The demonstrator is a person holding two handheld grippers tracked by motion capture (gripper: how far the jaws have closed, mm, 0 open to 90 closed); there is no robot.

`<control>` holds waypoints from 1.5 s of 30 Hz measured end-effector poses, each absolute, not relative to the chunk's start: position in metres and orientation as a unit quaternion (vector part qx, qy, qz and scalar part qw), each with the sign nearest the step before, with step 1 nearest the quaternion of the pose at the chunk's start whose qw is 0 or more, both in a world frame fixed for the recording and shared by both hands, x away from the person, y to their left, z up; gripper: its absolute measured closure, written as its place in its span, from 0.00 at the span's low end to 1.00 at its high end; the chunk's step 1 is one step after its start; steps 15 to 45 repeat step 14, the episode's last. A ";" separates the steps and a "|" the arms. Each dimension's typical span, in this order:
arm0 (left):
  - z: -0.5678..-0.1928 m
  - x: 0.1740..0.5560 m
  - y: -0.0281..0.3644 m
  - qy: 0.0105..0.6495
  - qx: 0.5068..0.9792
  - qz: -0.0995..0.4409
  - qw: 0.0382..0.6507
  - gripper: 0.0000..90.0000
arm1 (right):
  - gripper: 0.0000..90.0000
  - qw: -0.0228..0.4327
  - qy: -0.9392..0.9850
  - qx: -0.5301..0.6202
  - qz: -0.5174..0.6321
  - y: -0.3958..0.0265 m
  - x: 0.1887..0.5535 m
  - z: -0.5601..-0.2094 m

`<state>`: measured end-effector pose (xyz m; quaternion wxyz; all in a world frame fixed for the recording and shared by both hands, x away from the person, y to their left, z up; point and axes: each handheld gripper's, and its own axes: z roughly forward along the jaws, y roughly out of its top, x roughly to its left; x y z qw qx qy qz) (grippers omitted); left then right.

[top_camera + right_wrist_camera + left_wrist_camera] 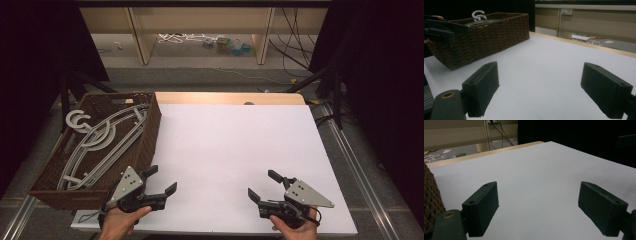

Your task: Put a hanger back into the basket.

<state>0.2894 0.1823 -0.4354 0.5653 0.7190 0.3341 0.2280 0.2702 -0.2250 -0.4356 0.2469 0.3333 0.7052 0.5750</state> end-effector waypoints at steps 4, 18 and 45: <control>-0.435 0.289 0.182 0.337 0.718 0.227 0.566 0.18 | 0.18 0.247 0.705 0.332 0.576 -0.225 0.270 -0.436; -0.435 0.290 0.183 0.331 0.716 0.229 0.571 0.18 | 0.18 0.237 0.707 0.335 0.576 -0.224 0.270 -0.436; -0.435 0.290 0.183 0.331 0.716 0.229 0.571 0.18 | 0.18 0.237 0.707 0.335 0.576 -0.224 0.270 -0.436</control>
